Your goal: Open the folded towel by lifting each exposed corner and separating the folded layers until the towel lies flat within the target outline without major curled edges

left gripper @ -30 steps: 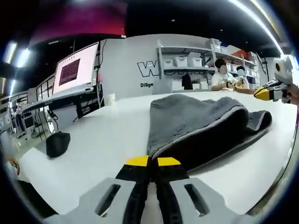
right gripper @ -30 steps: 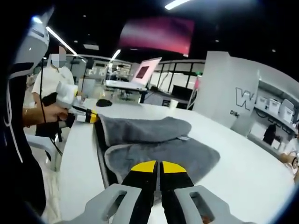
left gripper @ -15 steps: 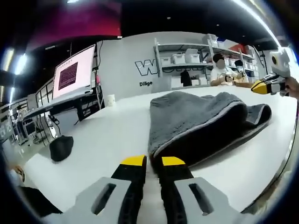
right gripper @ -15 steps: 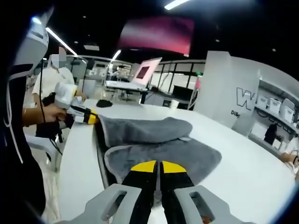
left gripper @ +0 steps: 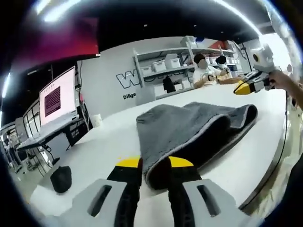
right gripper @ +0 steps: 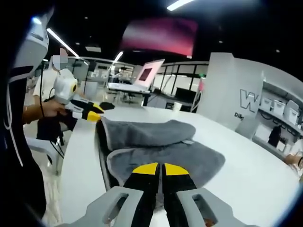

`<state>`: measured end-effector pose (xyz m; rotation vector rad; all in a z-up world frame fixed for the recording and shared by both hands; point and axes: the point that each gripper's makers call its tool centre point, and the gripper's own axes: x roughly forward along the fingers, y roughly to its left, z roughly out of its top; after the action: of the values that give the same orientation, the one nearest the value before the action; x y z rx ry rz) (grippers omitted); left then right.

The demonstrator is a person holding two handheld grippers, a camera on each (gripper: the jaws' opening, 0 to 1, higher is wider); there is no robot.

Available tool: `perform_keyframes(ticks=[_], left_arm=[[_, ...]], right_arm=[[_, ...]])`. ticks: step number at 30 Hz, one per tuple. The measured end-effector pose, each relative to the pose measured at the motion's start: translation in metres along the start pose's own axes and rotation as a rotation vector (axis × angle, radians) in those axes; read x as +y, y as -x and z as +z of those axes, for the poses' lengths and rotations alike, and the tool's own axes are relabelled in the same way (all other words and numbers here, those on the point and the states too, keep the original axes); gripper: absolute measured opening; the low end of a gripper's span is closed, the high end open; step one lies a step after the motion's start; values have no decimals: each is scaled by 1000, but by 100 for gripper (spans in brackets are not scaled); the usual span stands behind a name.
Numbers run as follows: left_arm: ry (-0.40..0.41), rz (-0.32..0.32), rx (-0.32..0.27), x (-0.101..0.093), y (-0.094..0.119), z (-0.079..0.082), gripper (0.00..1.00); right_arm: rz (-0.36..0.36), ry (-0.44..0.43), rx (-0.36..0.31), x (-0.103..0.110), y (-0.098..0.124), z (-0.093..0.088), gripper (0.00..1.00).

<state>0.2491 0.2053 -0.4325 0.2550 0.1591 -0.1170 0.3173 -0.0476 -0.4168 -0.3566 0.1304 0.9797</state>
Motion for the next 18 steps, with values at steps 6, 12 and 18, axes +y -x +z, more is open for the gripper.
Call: perform_keyframes(ticks=[6,12,18], left_arm=[[-20,-58,-35,-14,-5,20,18],[-113,-172,-11,-41,-6,23,20],[-206,-224,-11,-71,-13,26,21]], right_arm=[[-2,-4,-1,1,2,-1,0],[-7,-6,-5,0,4,0,0],[-5,-9,-9,2,5,0,0]])
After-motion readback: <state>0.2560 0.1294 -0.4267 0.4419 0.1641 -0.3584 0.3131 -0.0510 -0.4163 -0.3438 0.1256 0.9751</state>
